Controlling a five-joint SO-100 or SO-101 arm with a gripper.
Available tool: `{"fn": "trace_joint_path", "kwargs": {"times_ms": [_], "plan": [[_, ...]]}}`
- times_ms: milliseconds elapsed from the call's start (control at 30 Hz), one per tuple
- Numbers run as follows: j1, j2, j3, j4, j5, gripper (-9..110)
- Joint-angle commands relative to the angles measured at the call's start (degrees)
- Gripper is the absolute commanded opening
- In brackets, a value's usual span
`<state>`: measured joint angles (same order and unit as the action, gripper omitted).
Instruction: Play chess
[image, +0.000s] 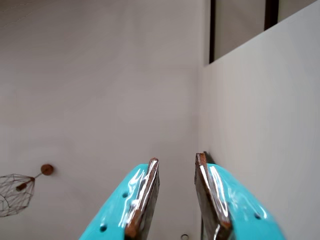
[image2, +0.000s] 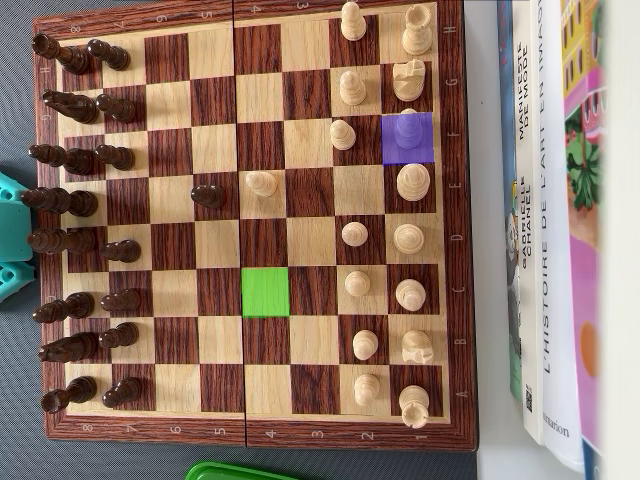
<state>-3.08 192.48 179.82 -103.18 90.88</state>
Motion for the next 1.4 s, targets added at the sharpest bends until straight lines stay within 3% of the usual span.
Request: {"fn": "trace_joint_path", "kwargs": {"times_ms": [0, 1367], "plan": [[0.2, -0.5, 1.2, -0.2, 0.4, 12], [-0.4, -5.2, -1.1, 0.0, -0.2, 12]]}}
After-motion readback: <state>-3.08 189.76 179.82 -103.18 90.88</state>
